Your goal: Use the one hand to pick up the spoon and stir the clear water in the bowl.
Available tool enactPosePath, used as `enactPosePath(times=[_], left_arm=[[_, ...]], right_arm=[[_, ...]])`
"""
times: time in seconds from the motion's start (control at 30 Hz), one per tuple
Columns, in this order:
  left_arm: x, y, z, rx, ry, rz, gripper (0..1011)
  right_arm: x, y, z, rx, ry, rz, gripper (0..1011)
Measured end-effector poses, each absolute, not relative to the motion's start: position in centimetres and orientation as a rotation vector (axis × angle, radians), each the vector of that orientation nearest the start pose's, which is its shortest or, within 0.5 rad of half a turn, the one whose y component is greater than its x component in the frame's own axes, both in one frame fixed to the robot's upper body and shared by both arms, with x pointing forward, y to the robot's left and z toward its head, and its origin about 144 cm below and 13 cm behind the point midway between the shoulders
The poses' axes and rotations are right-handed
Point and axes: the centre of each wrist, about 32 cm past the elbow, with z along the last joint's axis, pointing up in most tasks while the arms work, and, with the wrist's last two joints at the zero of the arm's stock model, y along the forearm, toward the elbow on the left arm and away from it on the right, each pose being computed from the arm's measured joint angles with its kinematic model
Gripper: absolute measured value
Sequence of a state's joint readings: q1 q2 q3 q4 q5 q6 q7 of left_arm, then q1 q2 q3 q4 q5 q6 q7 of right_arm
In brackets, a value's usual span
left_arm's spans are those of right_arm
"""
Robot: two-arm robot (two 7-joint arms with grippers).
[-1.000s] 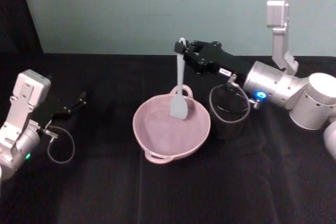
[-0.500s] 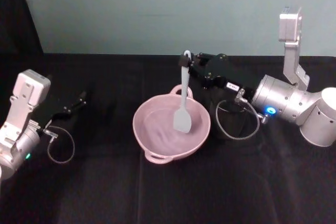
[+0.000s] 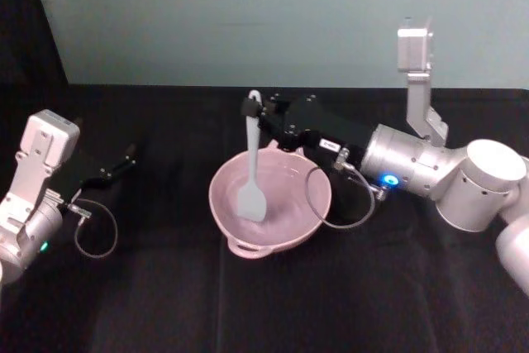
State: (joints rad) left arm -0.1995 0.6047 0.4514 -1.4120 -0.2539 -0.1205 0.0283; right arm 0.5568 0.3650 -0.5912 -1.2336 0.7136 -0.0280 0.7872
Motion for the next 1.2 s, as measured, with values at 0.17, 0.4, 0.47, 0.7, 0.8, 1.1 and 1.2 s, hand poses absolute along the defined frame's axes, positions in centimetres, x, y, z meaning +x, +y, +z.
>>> enactPosePath(times=[0.17,0.4,0.47,0.7,0.8,1.1,1.2], left_arm=[[48.9,31.0,114.0,0.304,-0.285,1.248,1011],[48.9,31.0,114.0,0.304,-0.285,1.248,1011],[48.9,31.0,114.0,0.304,-0.285,1.248,1011],[48.9,31.0,114.0,0.304,-0.285,1.248,1011],[48.9,31.0,114.0,0.304,-0.285,1.248,1011],[48.9,31.0,114.0,0.304,-0.285,1.248,1011],[48.9,31.0,114.0,0.304,-0.285,1.248,1011]], right_arm=[[59.1,-19.9,120.4,0.134,0.057,-0.389,110],[61.1,-19.7,120.5,0.146,0.067,-0.406,110],[61.5,-19.8,120.5,0.145,0.070,-0.415,110],[62.5,-21.2,120.4,0.147,0.073,-0.466,110],[62.5,-22.1,120.4,0.148,0.069,-0.487,110],[61.4,-24.0,120.7,0.137,0.051,-0.522,111],[60.9,-24.5,120.6,0.127,0.049,-0.526,110]])
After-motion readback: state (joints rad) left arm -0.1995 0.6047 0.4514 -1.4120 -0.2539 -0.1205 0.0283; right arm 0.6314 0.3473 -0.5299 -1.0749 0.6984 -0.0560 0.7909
